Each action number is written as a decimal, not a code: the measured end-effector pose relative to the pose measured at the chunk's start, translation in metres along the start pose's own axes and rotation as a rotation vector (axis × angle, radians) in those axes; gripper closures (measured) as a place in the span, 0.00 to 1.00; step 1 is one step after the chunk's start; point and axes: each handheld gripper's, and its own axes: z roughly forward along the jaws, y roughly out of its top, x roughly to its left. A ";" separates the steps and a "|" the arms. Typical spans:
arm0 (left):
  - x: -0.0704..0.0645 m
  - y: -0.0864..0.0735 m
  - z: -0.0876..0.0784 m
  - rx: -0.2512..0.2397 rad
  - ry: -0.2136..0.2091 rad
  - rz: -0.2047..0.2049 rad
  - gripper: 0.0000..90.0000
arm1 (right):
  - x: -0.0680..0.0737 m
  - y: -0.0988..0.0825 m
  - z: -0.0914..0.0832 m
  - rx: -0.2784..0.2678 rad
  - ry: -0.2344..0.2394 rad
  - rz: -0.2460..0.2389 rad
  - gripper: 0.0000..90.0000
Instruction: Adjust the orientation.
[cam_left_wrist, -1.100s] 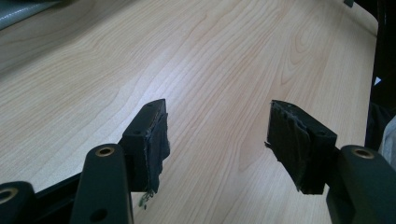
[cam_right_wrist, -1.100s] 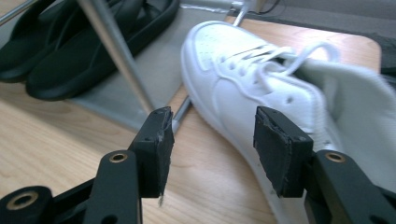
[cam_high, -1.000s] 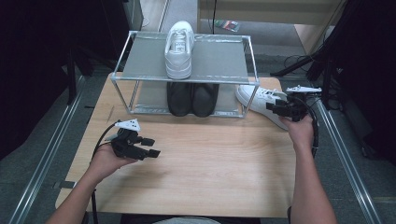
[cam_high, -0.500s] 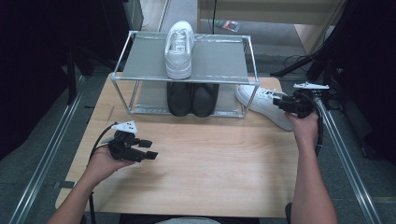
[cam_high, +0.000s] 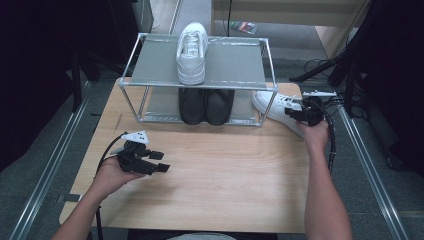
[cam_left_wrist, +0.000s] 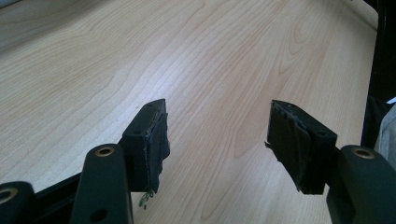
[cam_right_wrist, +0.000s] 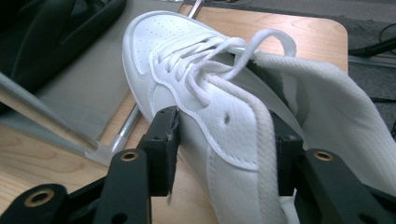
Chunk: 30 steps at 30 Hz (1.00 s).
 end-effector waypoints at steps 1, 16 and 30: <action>0.000 0.000 0.000 0.000 0.000 -0.001 0.43 | 0.001 0.000 0.001 -0.001 -0.002 -0.005 0.60; 0.000 0.000 0.000 -0.001 0.000 -0.001 0.43 | -0.001 0.003 0.003 0.010 0.050 -0.020 0.77; 0.001 -0.001 -0.002 -0.008 0.003 -0.005 0.43 | 0.002 0.008 -0.001 0.022 0.099 0.026 0.93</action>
